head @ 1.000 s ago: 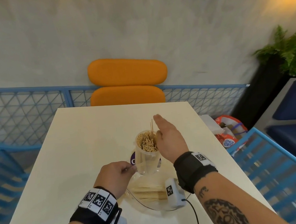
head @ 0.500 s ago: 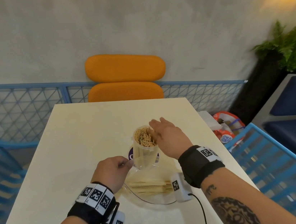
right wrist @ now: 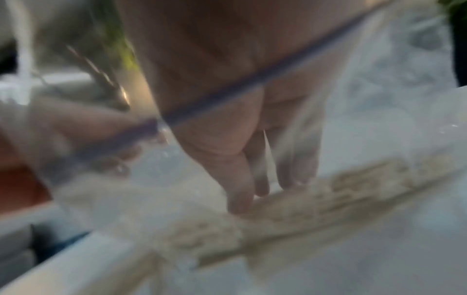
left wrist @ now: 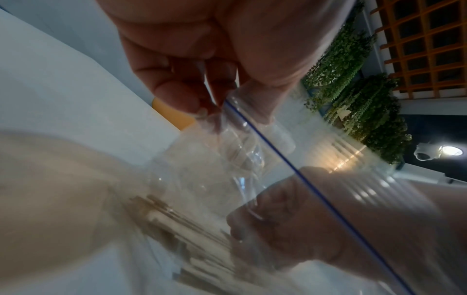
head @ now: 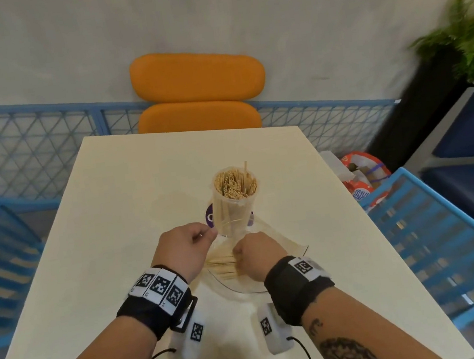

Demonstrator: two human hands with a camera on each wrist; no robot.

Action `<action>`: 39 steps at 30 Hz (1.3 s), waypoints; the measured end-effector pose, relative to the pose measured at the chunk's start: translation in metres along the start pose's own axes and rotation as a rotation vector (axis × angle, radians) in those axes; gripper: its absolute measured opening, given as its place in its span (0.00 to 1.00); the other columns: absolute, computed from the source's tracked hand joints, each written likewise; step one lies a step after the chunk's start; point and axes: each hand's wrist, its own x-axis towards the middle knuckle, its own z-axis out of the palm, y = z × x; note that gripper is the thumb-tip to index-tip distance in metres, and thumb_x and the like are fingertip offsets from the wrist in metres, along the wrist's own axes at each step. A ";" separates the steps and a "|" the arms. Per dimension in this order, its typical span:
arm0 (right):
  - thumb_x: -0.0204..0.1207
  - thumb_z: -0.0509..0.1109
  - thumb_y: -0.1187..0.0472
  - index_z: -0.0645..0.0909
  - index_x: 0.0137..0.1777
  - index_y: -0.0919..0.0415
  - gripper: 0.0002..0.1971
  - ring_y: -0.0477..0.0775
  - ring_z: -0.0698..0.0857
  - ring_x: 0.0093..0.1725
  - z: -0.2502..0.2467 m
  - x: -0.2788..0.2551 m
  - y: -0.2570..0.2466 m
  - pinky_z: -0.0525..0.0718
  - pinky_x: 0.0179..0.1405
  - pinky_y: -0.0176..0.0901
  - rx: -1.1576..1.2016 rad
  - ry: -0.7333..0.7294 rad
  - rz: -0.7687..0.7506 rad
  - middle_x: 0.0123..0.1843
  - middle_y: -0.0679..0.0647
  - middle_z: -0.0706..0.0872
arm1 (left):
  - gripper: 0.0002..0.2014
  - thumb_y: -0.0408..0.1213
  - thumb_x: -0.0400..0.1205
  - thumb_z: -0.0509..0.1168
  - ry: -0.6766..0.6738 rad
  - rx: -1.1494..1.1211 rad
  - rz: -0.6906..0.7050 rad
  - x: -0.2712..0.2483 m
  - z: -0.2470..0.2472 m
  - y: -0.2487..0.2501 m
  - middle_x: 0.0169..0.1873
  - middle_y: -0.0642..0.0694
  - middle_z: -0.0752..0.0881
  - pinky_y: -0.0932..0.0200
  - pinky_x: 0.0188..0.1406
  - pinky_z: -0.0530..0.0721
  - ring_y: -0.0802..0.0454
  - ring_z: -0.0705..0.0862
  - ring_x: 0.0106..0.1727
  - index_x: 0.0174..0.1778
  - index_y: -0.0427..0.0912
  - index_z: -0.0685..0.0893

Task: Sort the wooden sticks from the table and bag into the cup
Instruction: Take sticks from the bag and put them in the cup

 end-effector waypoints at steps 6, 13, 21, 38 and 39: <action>0.81 0.66 0.63 0.88 0.55 0.59 0.09 0.57 0.85 0.48 0.015 0.012 -0.001 0.85 0.56 0.47 -0.107 0.030 0.029 0.52 0.56 0.87 | 0.12 0.52 0.83 0.68 0.004 -0.016 -0.002 -0.007 0.003 -0.002 0.36 0.51 0.90 0.52 0.51 0.86 0.53 0.87 0.42 0.42 0.50 0.91; 0.84 0.59 0.63 0.81 0.60 0.60 0.11 0.61 0.80 0.59 0.022 0.000 0.012 0.82 0.57 0.52 -0.170 0.065 -0.034 0.57 0.59 0.82 | 0.12 0.54 0.83 0.67 0.011 0.000 -0.008 -0.002 0.000 -0.003 0.36 0.51 0.90 0.52 0.52 0.86 0.53 0.87 0.43 0.42 0.51 0.90; 0.81 0.64 0.65 0.85 0.58 0.63 0.11 0.62 0.82 0.55 0.021 0.000 0.000 0.85 0.55 0.54 -0.226 0.055 -0.086 0.54 0.59 0.82 | 0.12 0.54 0.83 0.67 0.014 0.030 -0.012 0.001 0.004 -0.002 0.35 0.51 0.90 0.54 0.51 0.86 0.54 0.86 0.42 0.42 0.52 0.90; 0.79 0.71 0.55 0.87 0.45 0.65 0.12 0.51 0.82 0.37 -0.073 -0.031 0.027 0.77 0.38 0.44 0.258 0.192 -0.080 0.36 0.55 0.86 | 0.13 0.54 0.83 0.67 0.000 0.006 -0.030 0.016 -0.003 -0.004 0.32 0.53 0.89 0.58 0.44 0.84 0.56 0.86 0.38 0.37 0.54 0.89; 0.78 0.73 0.55 0.87 0.44 0.65 0.12 0.50 0.84 0.36 -0.080 -0.032 0.027 0.81 0.39 0.43 0.405 0.200 -0.085 0.35 0.54 0.88 | 0.13 0.54 0.83 0.66 -0.003 0.005 -0.033 0.016 -0.002 -0.003 0.32 0.53 0.89 0.59 0.44 0.84 0.57 0.86 0.38 0.38 0.54 0.89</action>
